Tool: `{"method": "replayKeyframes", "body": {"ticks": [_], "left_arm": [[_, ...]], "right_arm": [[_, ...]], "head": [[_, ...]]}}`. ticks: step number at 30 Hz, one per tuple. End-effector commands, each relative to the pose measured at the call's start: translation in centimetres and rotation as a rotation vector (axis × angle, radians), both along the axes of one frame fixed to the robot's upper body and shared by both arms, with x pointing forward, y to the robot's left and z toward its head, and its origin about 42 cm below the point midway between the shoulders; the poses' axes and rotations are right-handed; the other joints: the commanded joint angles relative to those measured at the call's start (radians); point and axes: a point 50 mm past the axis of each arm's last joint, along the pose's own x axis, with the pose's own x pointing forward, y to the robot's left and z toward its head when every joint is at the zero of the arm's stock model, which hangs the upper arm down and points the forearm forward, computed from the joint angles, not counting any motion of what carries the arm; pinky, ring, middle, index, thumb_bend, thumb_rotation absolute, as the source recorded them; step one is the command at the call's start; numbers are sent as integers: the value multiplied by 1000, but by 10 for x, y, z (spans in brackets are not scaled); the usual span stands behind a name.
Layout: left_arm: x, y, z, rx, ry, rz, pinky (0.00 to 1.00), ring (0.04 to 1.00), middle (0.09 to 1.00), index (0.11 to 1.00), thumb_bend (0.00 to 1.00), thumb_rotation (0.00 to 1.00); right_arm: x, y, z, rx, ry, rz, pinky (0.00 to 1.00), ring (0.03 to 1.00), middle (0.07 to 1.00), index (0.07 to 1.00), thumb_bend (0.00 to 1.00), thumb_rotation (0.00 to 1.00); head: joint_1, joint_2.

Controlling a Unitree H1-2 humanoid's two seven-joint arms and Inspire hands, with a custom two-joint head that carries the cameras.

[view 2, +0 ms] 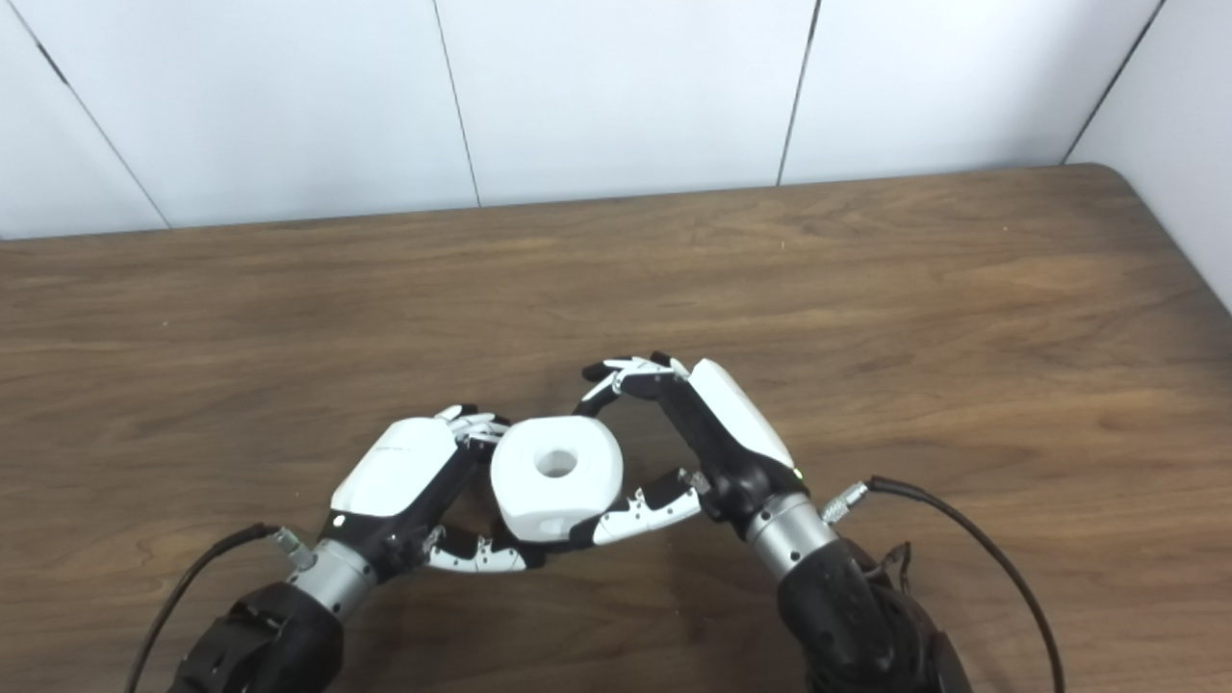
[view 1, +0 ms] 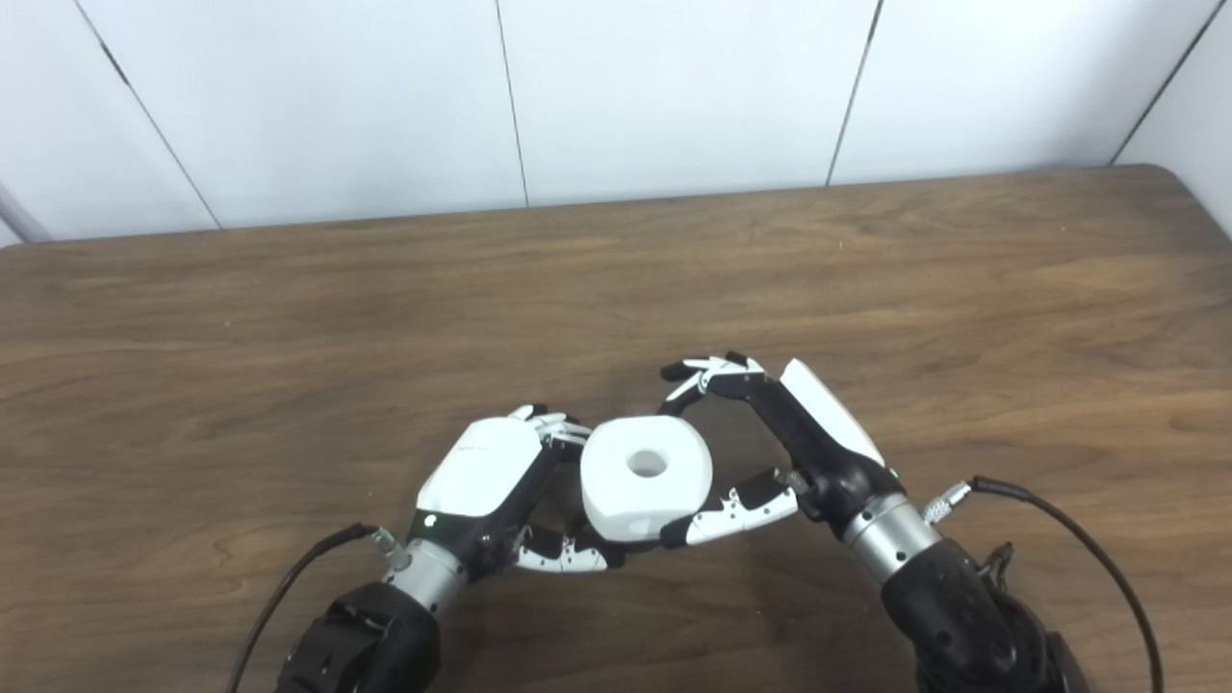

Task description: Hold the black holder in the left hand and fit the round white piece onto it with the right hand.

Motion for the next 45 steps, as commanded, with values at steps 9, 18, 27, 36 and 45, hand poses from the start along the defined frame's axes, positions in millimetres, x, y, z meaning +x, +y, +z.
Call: {"method": "replayKeyframes", "body": {"ticks": [9, 18, 27, 36, 45], "left_arm": [[2, 1, 3, 8, -9, -18, 948, 857, 771, 486, 521, 51], [2, 1, 4, 9, -7, -16, 949, 857, 772, 486, 522, 51], [3, 3, 5, 16, -7, -16, 952, 862, 776, 486, 521, 51], [4, 2, 4, 8, -12, -18, 948, 857, 772, 485, 522, 51], [3, 1, 4, 9, -14, -18, 949, 856, 771, 486, 522, 52]], "right_arm": [[0, 1, 5, -2, -41, 11, 1000, 900, 813, 483, 524, 134], [-1, 1, 4, -5, -31, 7, 1000, 901, 812, 483, 524, 133], [1, 0, 2, -9, -34, 7, 1000, 905, 811, 483, 523, 132], [2, -3, 5, -6, -40, 1, 1000, 908, 810, 483, 524, 133], [2, -4, 5, -19, -41, 2, 1000, 910, 809, 486, 524, 136]], "head": [[-3, 3], [-11, 7], [-13, 5], [-16, 5], [-13, 2]]}}
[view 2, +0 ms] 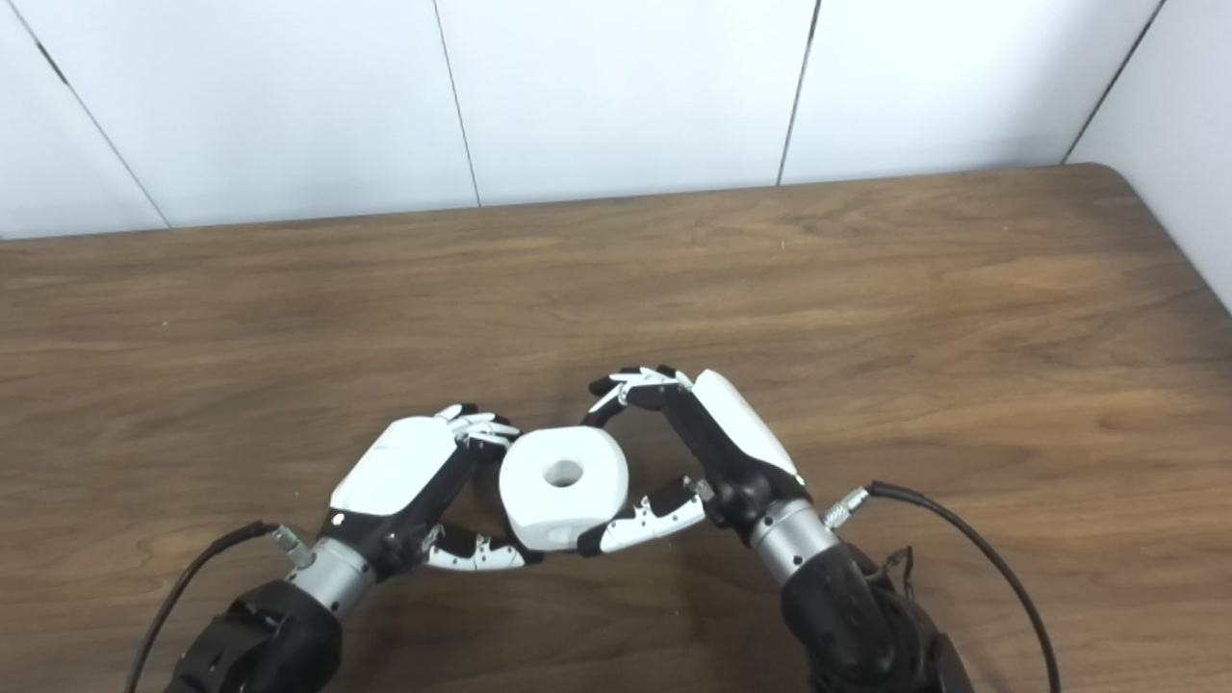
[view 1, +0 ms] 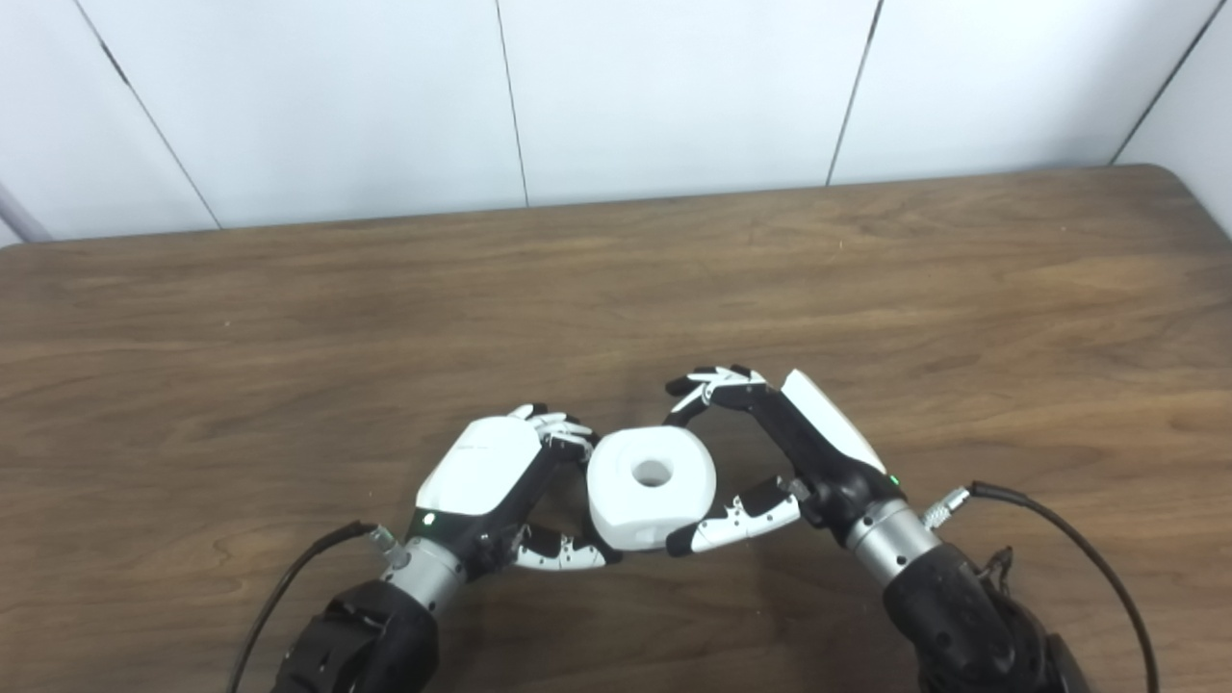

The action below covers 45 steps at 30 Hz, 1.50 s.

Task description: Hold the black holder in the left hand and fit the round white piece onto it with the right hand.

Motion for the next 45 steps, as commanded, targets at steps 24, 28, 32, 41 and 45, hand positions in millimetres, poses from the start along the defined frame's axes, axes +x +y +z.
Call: {"method": "replayKeyframes", "body": {"ticks": [24, 28, 32, 41, 45], "left_arm": [[2, 0, 3, 15, -4, -13, 952, 864, 776, 486, 521, 51], [2, 0, 3, 14, -5, -11, 952, 863, 775, 486, 521, 51], [3, 0, 2, 14, -5, -12, 955, 865, 776, 486, 521, 51], [5, 1, 1, 13, -10, -10, 953, 861, 774, 486, 522, 51], [5, 3, 2, 11, -4, -8, 960, 864, 775, 486, 521, 51]], "right_arm": [[7, -6, 15, -82, 20, 79, 1000, 1000, 993, 880, 1000, 449], [8, -7, 17, -98, 31, 91, 1000, 1000, 1000, 933, 1000, 457], [10, -9, 18, -119, 33, 93, 1000, 1000, 1000, 955, 1000, 460], [11, -14, 20, -131, 33, 84, 1000, 1000, 1000, 960, 1000, 451], [9, -18, 23, -133, 34, 81, 1000, 1000, 1000, 957, 1000, 460]], "head": [[3, 1], [2, 3], [2, 1], [1, -6], [-1, -7]]}}
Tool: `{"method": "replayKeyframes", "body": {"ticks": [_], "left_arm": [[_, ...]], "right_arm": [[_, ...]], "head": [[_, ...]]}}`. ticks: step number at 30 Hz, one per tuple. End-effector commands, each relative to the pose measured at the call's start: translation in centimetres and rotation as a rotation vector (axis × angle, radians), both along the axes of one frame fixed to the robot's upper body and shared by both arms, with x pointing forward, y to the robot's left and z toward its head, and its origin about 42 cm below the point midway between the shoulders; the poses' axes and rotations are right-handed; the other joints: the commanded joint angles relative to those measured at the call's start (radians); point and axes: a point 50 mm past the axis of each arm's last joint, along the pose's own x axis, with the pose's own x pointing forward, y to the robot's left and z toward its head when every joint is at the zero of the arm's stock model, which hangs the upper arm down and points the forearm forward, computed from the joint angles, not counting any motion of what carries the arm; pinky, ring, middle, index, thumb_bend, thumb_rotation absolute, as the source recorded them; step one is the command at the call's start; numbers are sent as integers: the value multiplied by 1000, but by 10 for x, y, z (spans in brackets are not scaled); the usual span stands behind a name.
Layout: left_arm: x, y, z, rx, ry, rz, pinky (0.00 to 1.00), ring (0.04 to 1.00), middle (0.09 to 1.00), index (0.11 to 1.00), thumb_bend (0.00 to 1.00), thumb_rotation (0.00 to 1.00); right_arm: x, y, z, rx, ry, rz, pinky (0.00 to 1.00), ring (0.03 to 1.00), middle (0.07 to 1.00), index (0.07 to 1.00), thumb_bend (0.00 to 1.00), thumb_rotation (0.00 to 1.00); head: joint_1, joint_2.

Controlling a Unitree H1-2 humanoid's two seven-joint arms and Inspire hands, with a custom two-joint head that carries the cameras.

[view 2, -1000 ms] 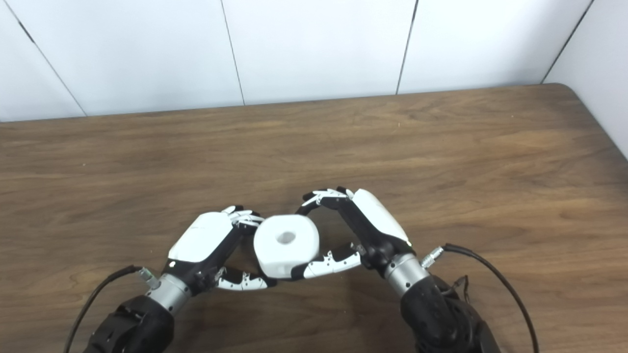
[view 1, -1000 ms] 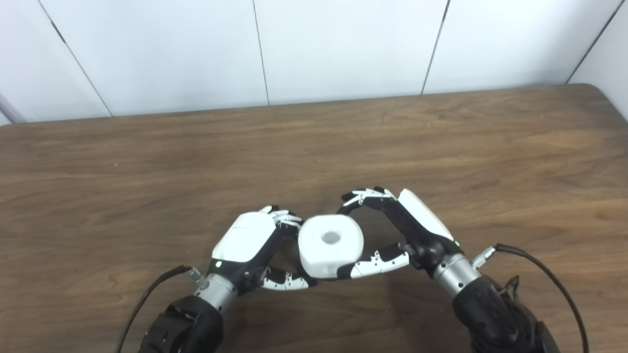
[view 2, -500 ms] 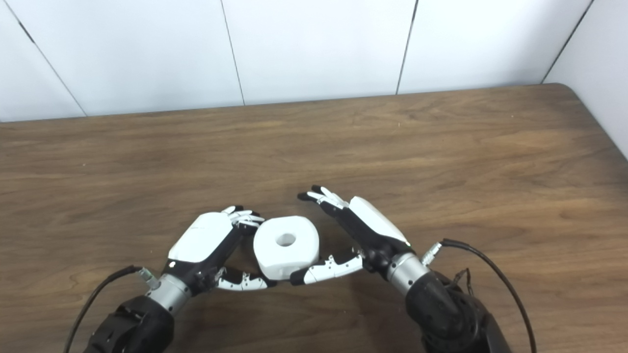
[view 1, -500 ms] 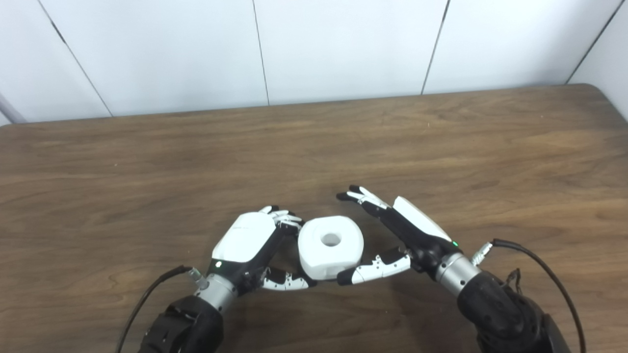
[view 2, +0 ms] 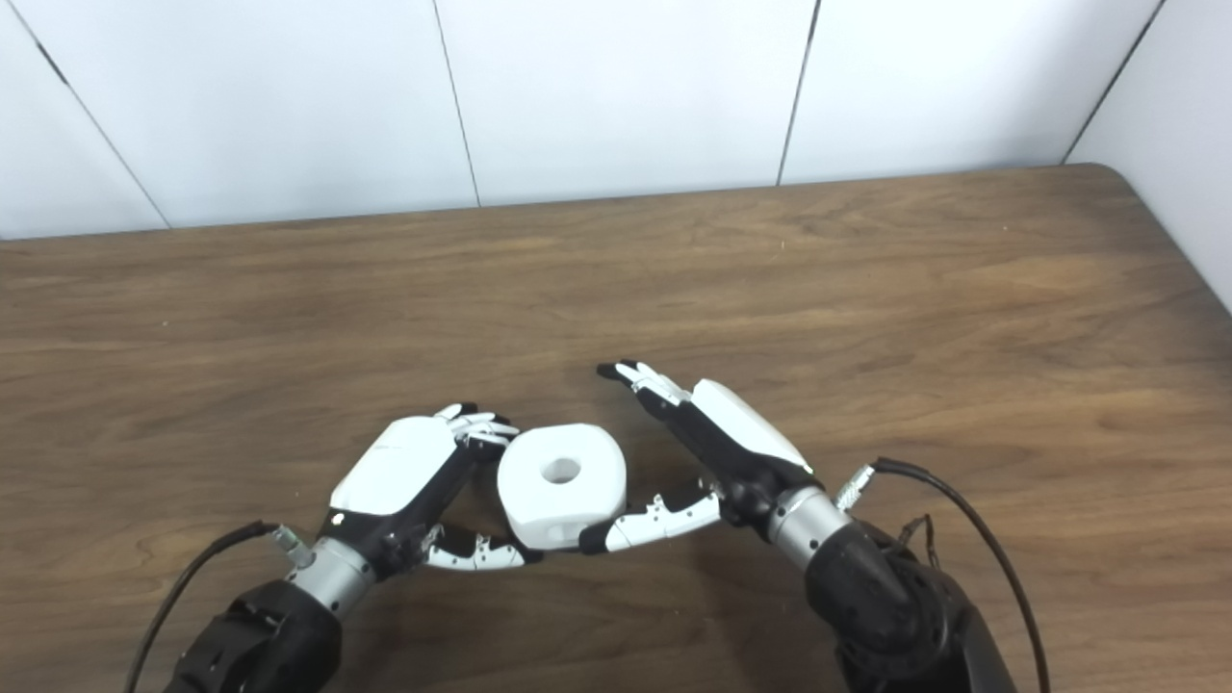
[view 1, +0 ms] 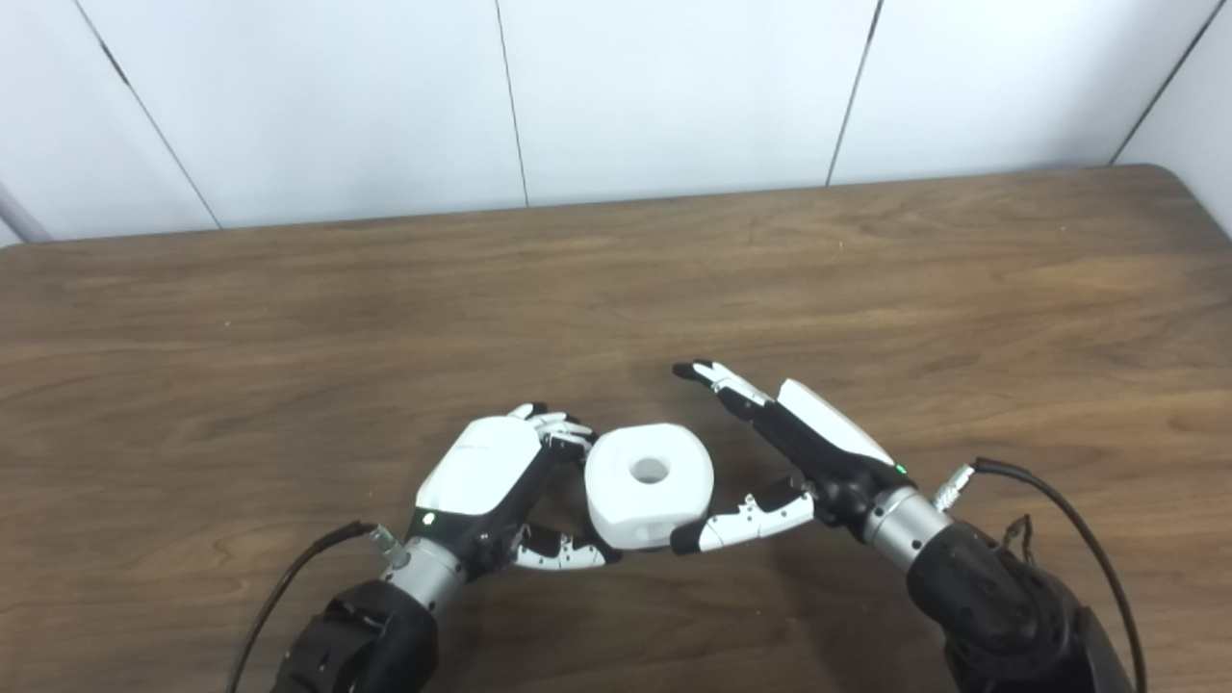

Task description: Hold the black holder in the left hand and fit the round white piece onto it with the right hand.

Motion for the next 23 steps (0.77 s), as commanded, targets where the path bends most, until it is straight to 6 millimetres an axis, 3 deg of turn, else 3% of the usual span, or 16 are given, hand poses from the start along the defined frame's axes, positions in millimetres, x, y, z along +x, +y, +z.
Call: {"method": "replayKeyframes", "body": {"ticks": [1, 19, 20, 21, 23], "left_arm": [[4, 3, 2, 12, -1, -6, 961, 864, 775, 485, 521, 51], [7, 19, 7, -52, 51, 34, 954, 857, 780, 495, 522, 77], [7, 20, 7, -53, 55, 35, 953, 858, 783, 565, 696, 144], [8, 20, 7, -53, 57, 36, 953, 860, 788, 604, 788, 183], [9, 22, 7, -57, 62, 39, 950, 863, 793, 626, 875, 214]], "right_arm": [[0, -3, 18, 9, -69, -1, 1000, 1000, 1000, 953, 1000, 457], [-7, -20, 20, 24, -75, -58, 981, 1000, 989, 924, 1000, 469], [-7, -20, 20, 25, -74, -60, 977, 1000, 988, 922, 1000, 468], [-7, -20, 19, 25, -74, -62, 974, 1000, 989, 920, 1000, 468], [-6, -20, 19, 22, -75, -64, 972, 1000, 989, 915, 1000, 466]], "head": [[-3, 0], [0, 0], [0, 0], [0, -1], [0, -2]]}}
